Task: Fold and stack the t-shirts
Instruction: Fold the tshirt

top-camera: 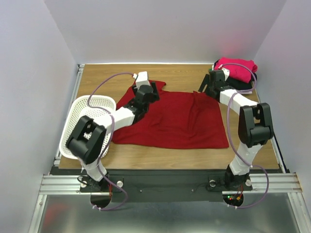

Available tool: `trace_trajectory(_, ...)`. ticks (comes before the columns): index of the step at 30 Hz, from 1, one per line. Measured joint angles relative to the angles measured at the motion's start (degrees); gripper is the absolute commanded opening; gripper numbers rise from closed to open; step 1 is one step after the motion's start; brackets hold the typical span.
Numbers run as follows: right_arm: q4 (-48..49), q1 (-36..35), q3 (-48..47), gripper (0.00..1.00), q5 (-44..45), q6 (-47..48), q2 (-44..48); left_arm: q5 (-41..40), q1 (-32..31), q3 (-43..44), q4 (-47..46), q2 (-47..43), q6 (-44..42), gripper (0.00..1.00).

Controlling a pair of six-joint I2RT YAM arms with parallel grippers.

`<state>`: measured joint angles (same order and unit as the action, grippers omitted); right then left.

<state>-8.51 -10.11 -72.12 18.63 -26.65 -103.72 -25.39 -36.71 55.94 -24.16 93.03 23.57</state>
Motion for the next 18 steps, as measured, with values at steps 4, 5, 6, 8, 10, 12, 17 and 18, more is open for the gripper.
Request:
trace_trajectory(4,0.0,3.8,-3.3,0.86,-3.2,0.3,-5.8,1.3,2.1,10.5,1.4,8.7,-3.0,0.75)
trace_trajectory(5,0.0,4.5,-3.8,0.86,-3.6,0.5,-6.8,1.6,2.5,12.3,1.7,10.1,-3.7,0.75)
trace_trajectory(6,0.1,5.2,-4.4,0.85,-4.0,0.6,-8.0,2.1,2.8,14.7,1.8,12.2,-4.4,0.75)
trace_trajectory(8,0.0,5.9,-4.9,0.85,-4.4,0.9,-9.2,2.9,3.3,17.6,2.1,14.6,-5.6,0.74)
trace_trajectory(10,0.1,6.2,-5.5,0.83,-5.0,1.0,-10.4,4.1,3.9,20.5,2.6,16.8,-7.0,0.73)
trace_trajectory(12,0.1,6.4,-6.6,0.81,-5.7,1.0,-11.7,5.9,4.5,23.3,2.6,19.1,-8.2,0.73)
trace_trajectory(17,0.6,6.4,-9.9,0.77,-6.4,1.0,-15.0,9.8,5.7,30.6,3.5,25.2,-10.8,0.73)
trace_trajectory(18,1.2,6.5,-10.5,0.76,-6.6,1.0,-15.8,10.2,5.7,31.7,3.7,26.1,-11.2,0.73)
